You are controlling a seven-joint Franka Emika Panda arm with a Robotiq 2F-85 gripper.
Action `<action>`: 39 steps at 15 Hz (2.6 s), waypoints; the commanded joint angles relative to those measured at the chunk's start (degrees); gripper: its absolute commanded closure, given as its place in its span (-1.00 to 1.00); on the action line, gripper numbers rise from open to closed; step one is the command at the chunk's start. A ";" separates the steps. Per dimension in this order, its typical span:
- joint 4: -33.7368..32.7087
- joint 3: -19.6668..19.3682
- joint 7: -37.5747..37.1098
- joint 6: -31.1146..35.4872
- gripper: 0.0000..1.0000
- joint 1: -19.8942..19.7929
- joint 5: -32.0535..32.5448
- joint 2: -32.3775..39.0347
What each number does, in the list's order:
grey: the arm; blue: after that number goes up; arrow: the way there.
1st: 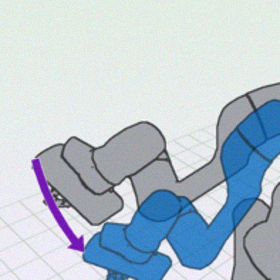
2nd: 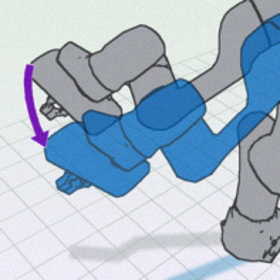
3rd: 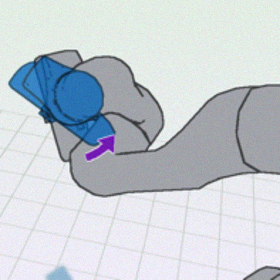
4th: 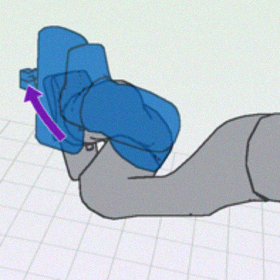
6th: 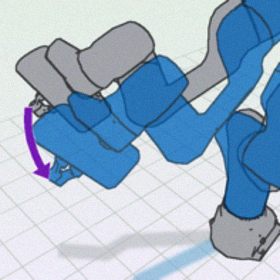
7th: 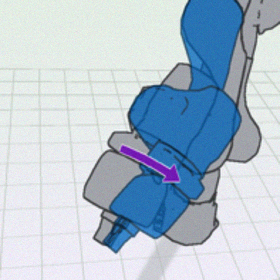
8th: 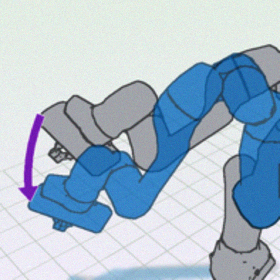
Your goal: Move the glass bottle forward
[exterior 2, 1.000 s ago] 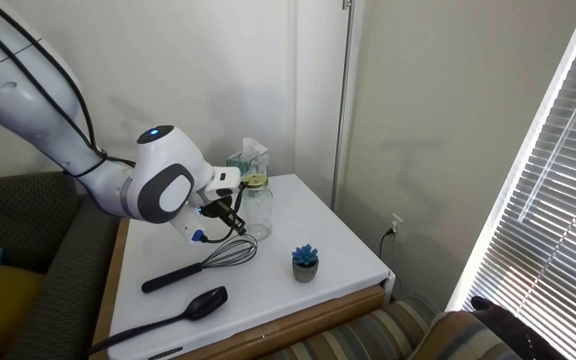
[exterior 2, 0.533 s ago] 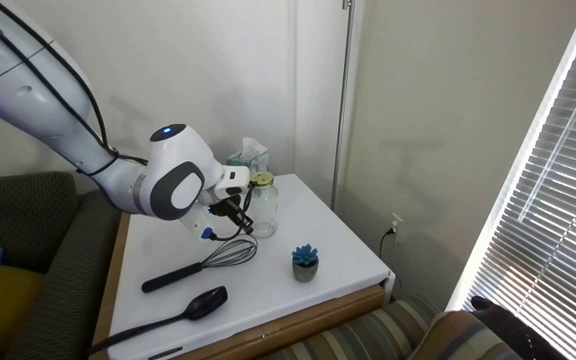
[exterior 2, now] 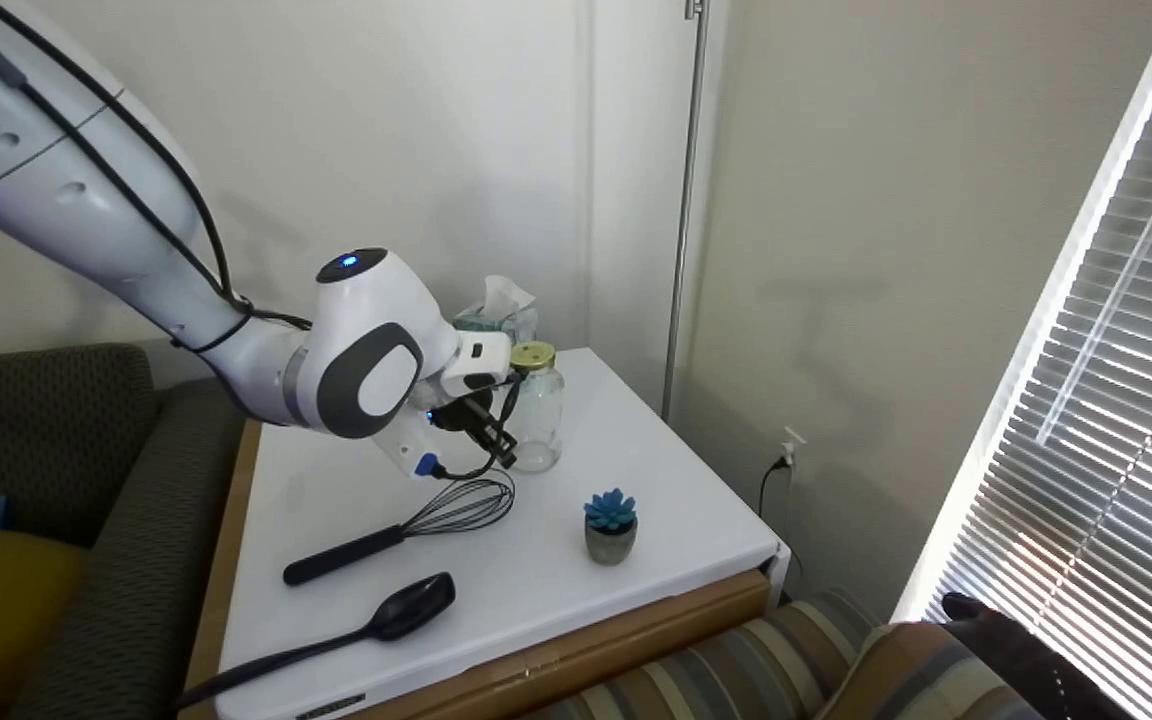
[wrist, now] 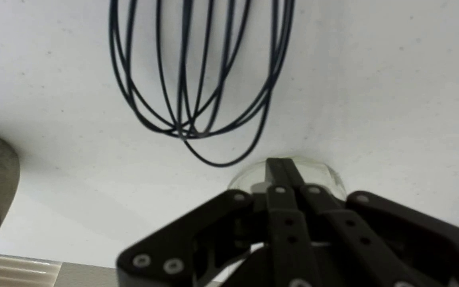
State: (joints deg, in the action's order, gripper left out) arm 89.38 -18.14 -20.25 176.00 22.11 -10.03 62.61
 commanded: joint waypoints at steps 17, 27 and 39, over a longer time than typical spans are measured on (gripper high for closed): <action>25.32 1.44 -3.65 -8.26 1.00 7.60 2.17 -25.58; 21.30 24.20 9.35 -38.20 0.39 -14.41 -7.94 -40.02; 16.40 22.33 -0.14 -53.68 -1.00 -13.55 -0.01 -44.91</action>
State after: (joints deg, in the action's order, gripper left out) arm 107.15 4.77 -18.79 126.41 8.31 -11.90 18.64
